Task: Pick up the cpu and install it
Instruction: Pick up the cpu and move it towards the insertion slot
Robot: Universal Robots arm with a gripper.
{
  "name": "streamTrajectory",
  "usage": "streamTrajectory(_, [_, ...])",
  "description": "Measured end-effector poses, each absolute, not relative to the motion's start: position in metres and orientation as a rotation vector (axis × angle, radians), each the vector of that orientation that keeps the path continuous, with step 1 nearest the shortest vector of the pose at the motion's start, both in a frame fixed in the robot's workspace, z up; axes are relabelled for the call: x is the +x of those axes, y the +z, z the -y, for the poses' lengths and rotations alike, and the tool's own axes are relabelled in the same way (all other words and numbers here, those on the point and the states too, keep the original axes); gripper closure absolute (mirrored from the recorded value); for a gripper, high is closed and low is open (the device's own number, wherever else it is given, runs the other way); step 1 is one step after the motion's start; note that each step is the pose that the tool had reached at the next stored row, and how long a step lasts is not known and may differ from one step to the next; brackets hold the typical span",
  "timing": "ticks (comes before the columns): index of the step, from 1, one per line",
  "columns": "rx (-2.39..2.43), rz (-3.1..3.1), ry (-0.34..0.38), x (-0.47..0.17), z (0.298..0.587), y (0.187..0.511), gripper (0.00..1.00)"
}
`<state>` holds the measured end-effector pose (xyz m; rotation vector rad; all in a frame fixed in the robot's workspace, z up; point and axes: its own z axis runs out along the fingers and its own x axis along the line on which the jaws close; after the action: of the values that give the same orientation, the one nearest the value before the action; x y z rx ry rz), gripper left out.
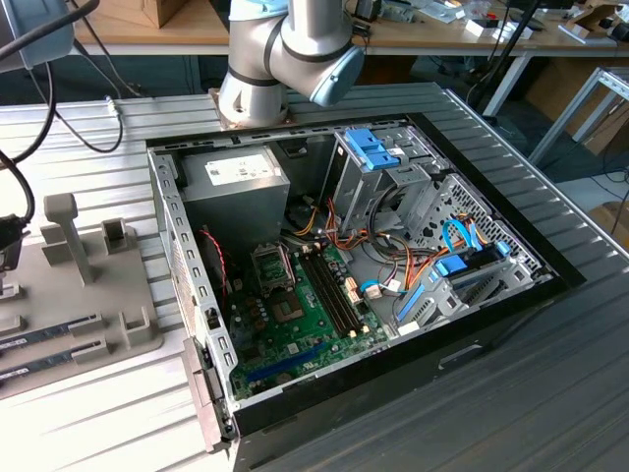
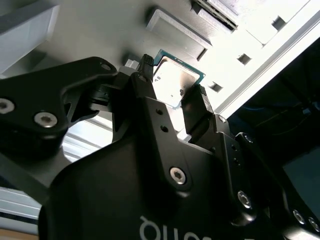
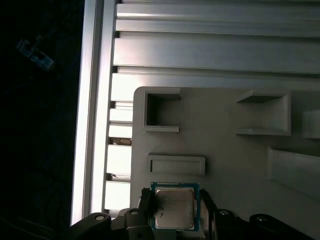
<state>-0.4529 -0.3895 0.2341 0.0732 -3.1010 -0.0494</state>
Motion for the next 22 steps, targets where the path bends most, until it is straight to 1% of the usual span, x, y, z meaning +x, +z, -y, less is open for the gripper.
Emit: streamTrajectory(22, [0.073, 3.101, -0.049, -0.453, 0.39, 0.248, 0.53])
